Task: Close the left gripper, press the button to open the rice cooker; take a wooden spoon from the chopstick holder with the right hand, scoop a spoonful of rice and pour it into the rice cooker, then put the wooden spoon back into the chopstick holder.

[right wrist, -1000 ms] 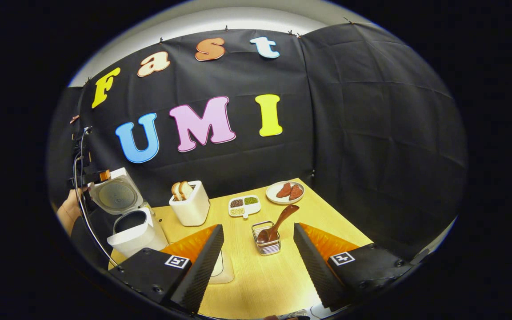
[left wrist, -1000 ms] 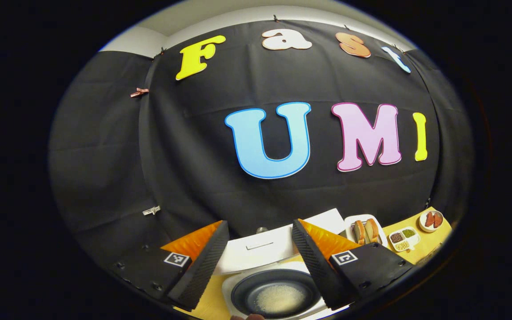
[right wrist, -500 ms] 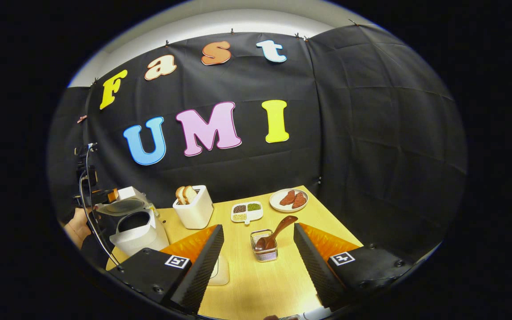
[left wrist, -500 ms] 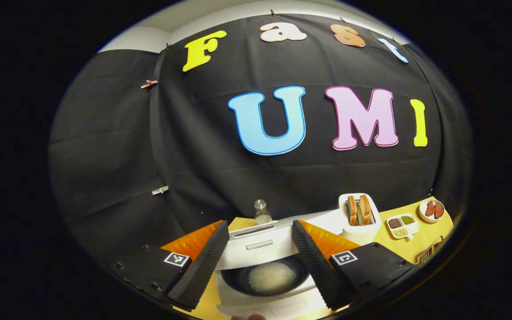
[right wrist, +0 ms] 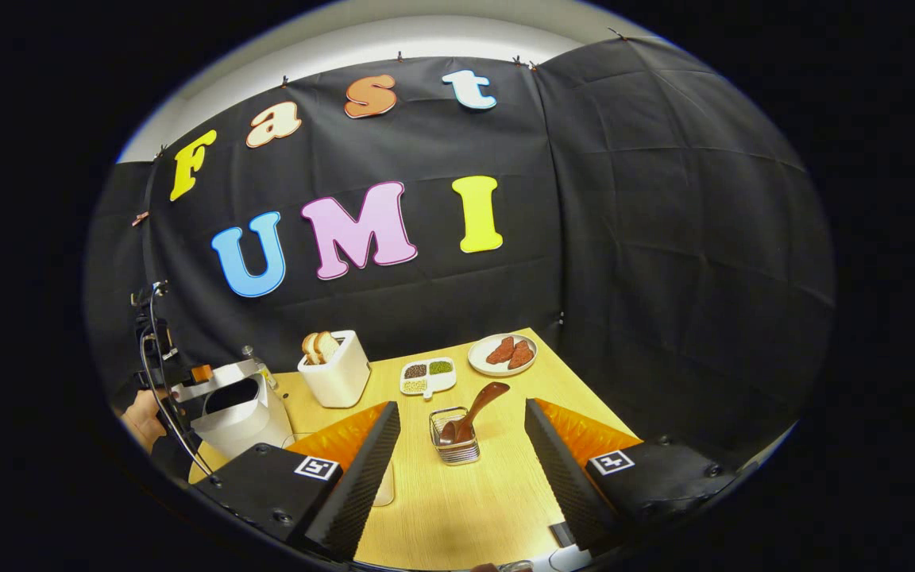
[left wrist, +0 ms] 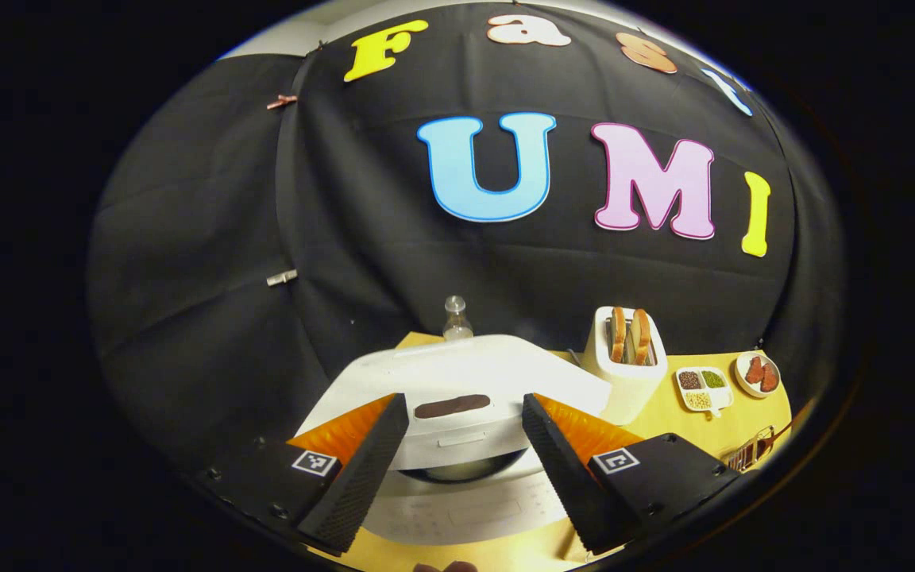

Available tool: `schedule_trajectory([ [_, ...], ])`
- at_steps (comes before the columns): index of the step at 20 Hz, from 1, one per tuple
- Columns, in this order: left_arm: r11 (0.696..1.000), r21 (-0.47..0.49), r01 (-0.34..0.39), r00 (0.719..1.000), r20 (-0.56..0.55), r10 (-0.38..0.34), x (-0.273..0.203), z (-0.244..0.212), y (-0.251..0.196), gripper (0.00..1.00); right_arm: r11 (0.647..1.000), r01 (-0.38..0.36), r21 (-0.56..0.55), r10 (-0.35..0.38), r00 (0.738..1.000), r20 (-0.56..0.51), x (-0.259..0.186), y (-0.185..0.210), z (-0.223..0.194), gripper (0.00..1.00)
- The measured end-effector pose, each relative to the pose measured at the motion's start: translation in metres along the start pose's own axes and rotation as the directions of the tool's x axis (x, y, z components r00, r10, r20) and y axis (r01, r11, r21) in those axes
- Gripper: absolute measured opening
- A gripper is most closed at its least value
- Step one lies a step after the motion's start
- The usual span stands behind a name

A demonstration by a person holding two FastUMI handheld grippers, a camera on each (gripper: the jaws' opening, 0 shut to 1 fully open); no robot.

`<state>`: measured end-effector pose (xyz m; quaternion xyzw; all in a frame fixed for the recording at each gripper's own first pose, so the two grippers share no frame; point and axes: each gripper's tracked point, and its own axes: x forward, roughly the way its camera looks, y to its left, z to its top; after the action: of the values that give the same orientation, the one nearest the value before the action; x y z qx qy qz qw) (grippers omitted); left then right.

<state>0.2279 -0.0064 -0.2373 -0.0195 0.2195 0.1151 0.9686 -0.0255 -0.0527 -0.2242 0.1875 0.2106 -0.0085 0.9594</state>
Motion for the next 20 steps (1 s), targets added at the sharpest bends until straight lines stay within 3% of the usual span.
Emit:
schedule_trajectory([
  [6,0.992,-0.127,0.007,0.993,-0.117,-0.022,0.012,-0.040,-0.002,1.00,1.000,-0.007,0.011,0.007,1.000,-0.008,0.007,0.002,-0.005,0.98],
  [11,0.998,-0.035,-0.050,0.995,-0.083,0.047,0.021,-0.046,0.002,1.00,1.000,-0.017,0.023,0.017,1.000,-0.022,0.013,0.006,-0.009,0.98],
  [20,0.996,-0.046,-0.071,0.995,-0.067,0.067,0.026,-0.061,0.002,1.00,1.000,-0.020,0.010,0.020,0.999,-0.032,0.017,0.009,-0.012,0.98],
])
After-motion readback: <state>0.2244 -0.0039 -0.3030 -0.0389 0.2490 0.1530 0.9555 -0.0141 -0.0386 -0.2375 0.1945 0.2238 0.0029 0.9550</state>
